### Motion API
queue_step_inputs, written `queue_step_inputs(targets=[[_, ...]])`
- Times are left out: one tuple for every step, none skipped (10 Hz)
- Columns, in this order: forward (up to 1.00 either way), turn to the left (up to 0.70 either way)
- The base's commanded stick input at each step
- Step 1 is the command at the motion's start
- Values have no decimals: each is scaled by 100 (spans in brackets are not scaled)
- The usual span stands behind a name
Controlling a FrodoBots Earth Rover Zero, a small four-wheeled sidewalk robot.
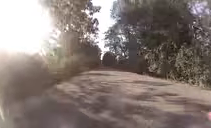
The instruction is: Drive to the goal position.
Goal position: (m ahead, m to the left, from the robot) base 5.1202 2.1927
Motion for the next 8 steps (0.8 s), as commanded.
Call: queue_step_inputs(targets=[[70, 0], [70, 0], [70, 0], [70, 0], [70, 0], [70, -10], [70, -31], [70, -31]])
